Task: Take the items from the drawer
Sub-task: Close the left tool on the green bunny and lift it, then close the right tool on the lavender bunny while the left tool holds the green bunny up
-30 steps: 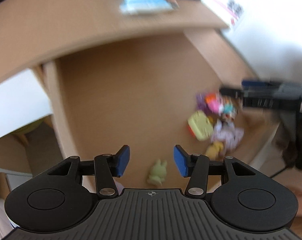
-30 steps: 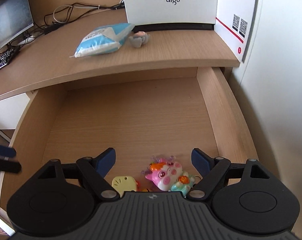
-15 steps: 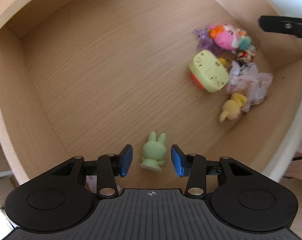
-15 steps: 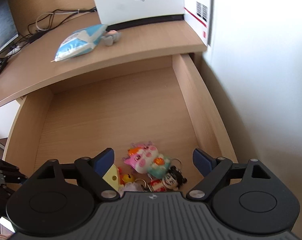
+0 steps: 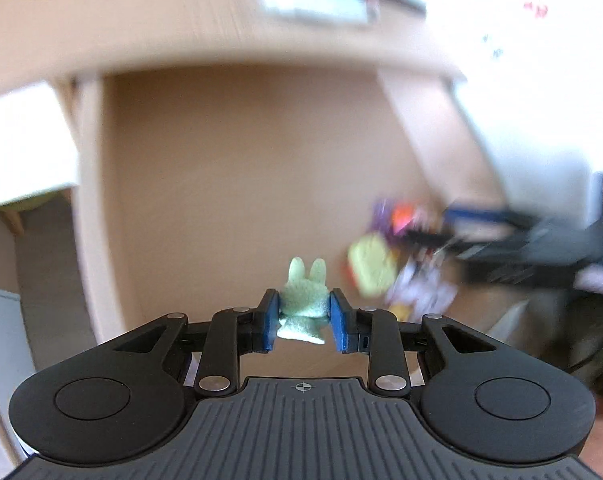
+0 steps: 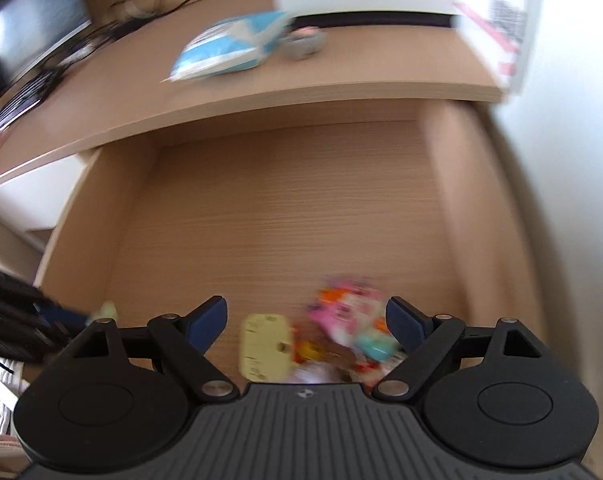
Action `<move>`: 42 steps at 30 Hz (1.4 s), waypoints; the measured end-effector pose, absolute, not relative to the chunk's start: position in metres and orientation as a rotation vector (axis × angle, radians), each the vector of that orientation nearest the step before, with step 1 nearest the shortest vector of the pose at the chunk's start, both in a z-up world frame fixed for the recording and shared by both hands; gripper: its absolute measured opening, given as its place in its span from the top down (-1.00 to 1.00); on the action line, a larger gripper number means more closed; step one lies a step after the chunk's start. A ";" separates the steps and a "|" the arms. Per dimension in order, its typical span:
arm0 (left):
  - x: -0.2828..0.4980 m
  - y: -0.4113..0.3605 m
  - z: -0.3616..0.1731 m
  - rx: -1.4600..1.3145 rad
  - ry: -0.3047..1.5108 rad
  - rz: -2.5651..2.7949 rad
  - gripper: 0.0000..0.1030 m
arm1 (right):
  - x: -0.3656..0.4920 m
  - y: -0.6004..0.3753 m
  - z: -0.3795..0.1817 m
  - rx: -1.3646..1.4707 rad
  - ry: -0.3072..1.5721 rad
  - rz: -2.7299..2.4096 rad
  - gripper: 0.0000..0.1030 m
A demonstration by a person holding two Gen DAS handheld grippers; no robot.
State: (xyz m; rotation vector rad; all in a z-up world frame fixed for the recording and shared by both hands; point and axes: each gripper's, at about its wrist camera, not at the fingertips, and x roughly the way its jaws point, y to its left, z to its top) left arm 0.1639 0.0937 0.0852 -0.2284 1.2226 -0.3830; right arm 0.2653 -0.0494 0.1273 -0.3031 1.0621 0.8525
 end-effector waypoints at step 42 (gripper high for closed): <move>0.140 0.145 0.130 -0.401 1.061 -0.104 0.40 | 0.161 0.106 0.058 -0.836 1.191 1.271 0.20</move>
